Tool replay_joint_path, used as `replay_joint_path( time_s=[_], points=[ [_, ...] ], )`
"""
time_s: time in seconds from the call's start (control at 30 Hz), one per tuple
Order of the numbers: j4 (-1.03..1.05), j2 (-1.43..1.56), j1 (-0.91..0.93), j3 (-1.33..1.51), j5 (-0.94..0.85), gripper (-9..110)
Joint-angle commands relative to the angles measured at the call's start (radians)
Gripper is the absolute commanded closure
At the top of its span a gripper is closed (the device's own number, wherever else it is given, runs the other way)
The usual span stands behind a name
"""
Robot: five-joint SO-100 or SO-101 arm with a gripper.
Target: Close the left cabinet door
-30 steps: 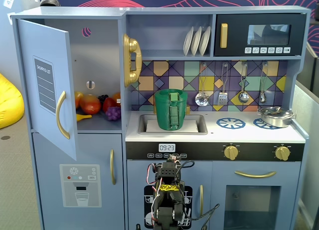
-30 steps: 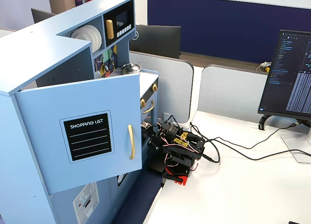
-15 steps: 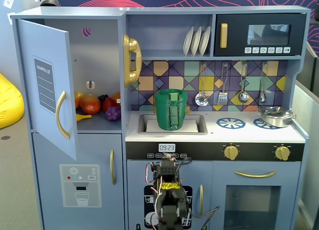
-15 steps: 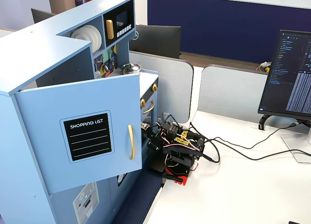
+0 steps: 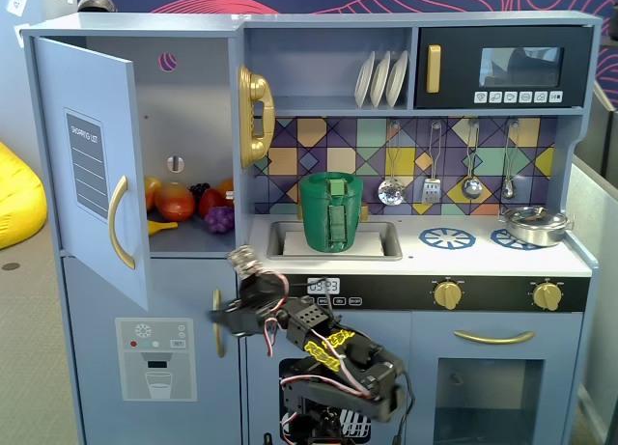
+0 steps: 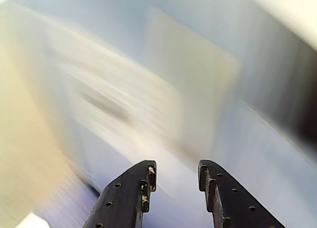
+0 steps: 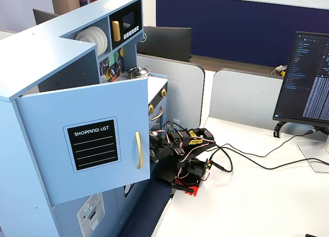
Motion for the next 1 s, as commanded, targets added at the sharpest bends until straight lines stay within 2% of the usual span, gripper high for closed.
replay_joint_path(
  time_s=[0.0,0.2,0.43,0.7,0.97],
  points=[
    [-0.166,-0.049,-0.268,-0.015,-0.183,102],
    [-0.302,-0.172,-0.453,-0.028,-0.364,101],
    [-0.499,-0.354,-0.618,-0.063,-0.402,101],
    [-0.632,-0.635,-0.675,-0.288,-0.42,101],
    [-0.666,-0.94,-0.634,-0.706,-0.463,101]
  ],
)
